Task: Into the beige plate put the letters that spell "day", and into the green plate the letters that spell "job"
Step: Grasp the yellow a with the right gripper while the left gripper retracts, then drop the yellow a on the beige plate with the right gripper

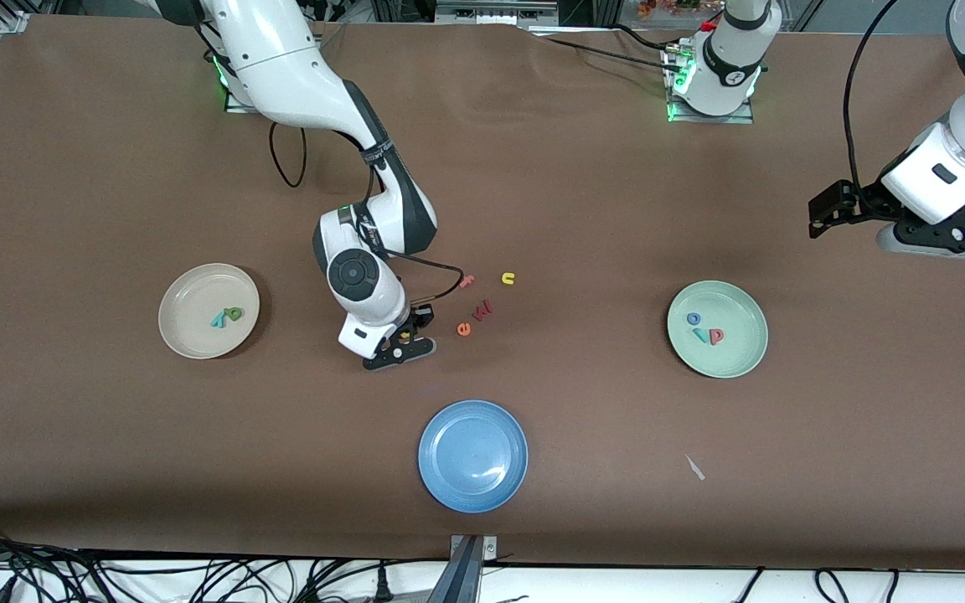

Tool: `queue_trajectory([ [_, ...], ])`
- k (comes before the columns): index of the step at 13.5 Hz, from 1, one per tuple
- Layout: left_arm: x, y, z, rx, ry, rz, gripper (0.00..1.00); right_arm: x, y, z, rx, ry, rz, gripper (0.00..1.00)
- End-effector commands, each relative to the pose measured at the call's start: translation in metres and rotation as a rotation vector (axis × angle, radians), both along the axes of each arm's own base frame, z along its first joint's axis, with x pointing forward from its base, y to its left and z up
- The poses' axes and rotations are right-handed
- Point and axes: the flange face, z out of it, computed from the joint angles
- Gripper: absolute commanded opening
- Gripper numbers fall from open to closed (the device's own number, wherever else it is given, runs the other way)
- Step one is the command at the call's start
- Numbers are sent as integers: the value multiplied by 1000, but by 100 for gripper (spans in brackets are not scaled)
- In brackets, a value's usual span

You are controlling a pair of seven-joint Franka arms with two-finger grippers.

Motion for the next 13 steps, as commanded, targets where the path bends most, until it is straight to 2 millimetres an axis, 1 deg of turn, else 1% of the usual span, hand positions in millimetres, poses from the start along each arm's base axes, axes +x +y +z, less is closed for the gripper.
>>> queue_trajectory([
  [1, -2, 1, 7, -14, -13, -20, 100, 15, -12, 33, -9, 38, -31, 8],
  [2, -2, -1, 8, -14, -14, -23, 100, 19, -24, 47, -19, 50, -59, 8],
  [3, -3, 0, 8, -13, -11, -22, 100, 17, -34, 55, -36, 85, -100, 8],
  [5, -2, 2, 6, -15, -7, -20, 100, 17, -74, 64, -80, 135, -159, 8],
  [6, -3, 2, 7, -13, -8, -20, 100, 14, -95, 66, -91, 152, -188, 8],
  [7, -3, 1, 7, -13, -8, -20, 100, 14, -123, 71, -101, 158, -223, 8],
  [8, -3, 0, 7, -13, -8, -22, 100, 12, -147, 72, -114, 169, -253, 8],
  [9, -3, 0, 7, -13, -8, -22, 100, 8, -167, 67, -132, 195, -281, 8],
  [10, -3, 0, 7, -13, -8, -22, 100, 1, -184, 57, -156, 239, -306, 8],
  [11, -3, 0, 7, -13, -8, -22, 100, 2, -209, 57, -175, 249, -333, 8],
  [12, -3, 0, 7, -13, -8, -20, 100, 3, -233, 58, -183, 267, -313, 8],
  [13, -3, 0, 7, -13, -8, -20, 100, 7, -263, 62, -190, 274, -291, 8],
])
